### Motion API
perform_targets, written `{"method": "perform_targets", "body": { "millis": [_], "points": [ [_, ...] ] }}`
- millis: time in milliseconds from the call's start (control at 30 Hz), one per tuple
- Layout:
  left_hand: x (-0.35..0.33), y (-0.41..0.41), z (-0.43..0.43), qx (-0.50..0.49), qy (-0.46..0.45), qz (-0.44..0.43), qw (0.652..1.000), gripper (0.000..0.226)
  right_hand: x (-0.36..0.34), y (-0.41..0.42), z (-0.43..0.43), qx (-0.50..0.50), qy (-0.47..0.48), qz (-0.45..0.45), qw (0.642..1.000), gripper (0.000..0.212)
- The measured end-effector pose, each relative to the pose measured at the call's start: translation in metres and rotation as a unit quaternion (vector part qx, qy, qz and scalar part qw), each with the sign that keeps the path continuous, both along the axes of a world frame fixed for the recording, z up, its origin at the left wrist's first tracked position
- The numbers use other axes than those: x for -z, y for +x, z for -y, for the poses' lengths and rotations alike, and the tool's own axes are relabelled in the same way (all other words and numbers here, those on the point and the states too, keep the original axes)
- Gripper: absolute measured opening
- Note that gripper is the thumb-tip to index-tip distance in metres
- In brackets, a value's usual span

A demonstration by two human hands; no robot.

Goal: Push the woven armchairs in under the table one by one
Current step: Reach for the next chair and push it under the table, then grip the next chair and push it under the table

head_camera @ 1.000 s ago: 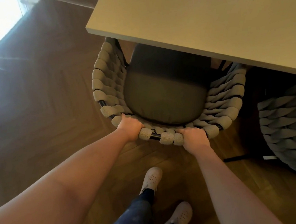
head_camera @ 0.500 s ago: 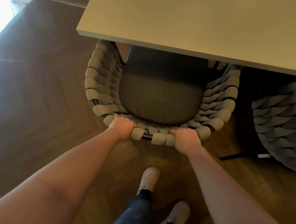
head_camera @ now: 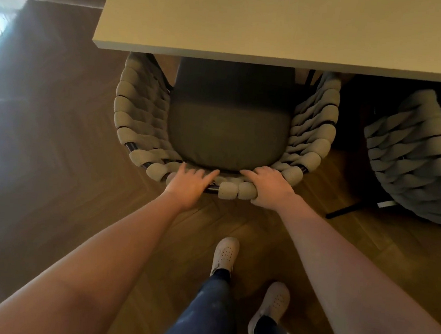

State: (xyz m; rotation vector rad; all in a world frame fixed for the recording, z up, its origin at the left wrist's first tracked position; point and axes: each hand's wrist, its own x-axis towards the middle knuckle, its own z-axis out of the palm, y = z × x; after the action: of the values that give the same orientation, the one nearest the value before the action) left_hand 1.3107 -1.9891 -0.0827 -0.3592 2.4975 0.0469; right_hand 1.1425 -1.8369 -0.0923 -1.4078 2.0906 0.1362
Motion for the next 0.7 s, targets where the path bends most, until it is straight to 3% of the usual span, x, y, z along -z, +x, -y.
{"method": "perform_targets", "body": {
  "millis": [133,300,467,700],
  "points": [
    [-0.006,-0.024,-0.052,0.031,0.051,-0.062,0.996,0.093,-0.011,-0.003,-0.033,0.036,-0.086,0.019,0.995,0.087],
    [-0.015,-0.076,-0.113,0.091,0.070,-0.139,0.984,0.085,-0.023,-0.029,-0.109,0.090,-0.182,-0.044,0.978,0.084],
    [-0.022,-0.142,-0.191,0.122,0.057,-0.175,0.975,0.084,-0.033,-0.087,-0.213,0.147,-0.146,-0.081,0.975,0.085],
    [-0.027,-0.223,-0.341,0.094,0.041,-0.145,0.984,0.086,-0.050,-0.177,-0.362,0.158,-0.106,-0.084,0.978,0.088]
  ]
}}
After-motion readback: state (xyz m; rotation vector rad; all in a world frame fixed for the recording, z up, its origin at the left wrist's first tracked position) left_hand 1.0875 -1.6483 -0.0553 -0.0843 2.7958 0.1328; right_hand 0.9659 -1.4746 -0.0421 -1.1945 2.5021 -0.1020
